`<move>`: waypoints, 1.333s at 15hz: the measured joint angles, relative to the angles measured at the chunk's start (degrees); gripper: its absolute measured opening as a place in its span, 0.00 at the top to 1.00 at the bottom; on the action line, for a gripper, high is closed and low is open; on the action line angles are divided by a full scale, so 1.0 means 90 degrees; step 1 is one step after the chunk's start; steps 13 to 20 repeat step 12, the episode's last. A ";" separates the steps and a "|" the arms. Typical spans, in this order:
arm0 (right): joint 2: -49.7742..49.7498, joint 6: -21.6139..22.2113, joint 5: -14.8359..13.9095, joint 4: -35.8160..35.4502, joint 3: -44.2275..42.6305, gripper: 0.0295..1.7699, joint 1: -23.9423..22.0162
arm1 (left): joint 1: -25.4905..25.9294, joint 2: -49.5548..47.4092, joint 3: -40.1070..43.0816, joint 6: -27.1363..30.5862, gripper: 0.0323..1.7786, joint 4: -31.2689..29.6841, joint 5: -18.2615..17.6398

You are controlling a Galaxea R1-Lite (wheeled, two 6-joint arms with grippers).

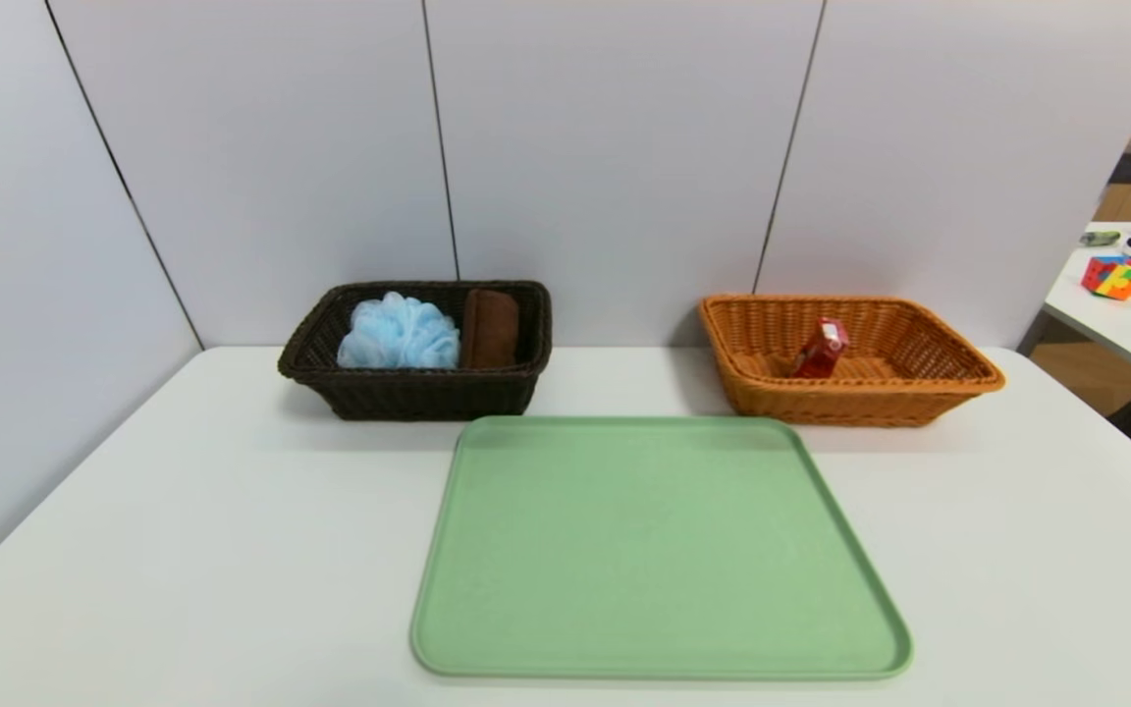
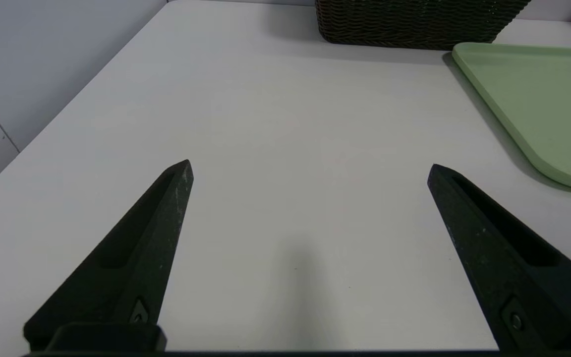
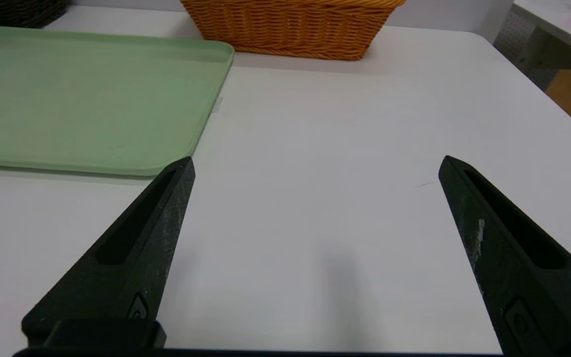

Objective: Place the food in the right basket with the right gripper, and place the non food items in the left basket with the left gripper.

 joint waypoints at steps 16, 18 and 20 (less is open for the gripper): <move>0.0000 0.0141 -0.0034 -0.0016 0.0000 0.04 0.0000 | 0.0000 0.0000 0.0000 0.0003 0.05 0.0000 0.0000; 0.0000 0.0141 -0.0034 -0.0016 0.0000 0.04 0.0000 | 0.0000 0.0000 0.0000 0.0003 0.05 0.0000 0.0000; 0.0000 0.0141 -0.0034 -0.0016 0.0000 0.04 0.0000 | 0.0000 0.0000 0.0000 0.0003 0.05 0.0000 0.0000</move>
